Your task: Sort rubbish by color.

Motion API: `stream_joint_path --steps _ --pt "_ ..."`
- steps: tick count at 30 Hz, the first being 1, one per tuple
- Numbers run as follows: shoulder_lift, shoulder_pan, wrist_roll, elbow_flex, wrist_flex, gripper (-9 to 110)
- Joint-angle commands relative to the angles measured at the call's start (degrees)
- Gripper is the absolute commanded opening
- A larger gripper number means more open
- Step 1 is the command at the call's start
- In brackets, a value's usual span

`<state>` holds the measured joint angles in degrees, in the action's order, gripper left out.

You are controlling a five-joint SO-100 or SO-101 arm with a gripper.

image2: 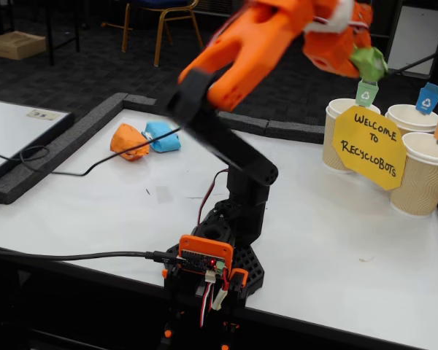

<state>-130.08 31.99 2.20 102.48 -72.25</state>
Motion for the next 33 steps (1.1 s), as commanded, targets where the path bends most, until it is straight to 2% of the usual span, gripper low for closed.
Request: stream_joint_path --steps 1,14,33 --pt "9.9 0.4 -0.2 -13.8 4.0 0" --pt "34.5 -7.9 0.1 -33.6 4.0 0" --pt "47.9 -6.3 1.5 -37.3 12.0 0"
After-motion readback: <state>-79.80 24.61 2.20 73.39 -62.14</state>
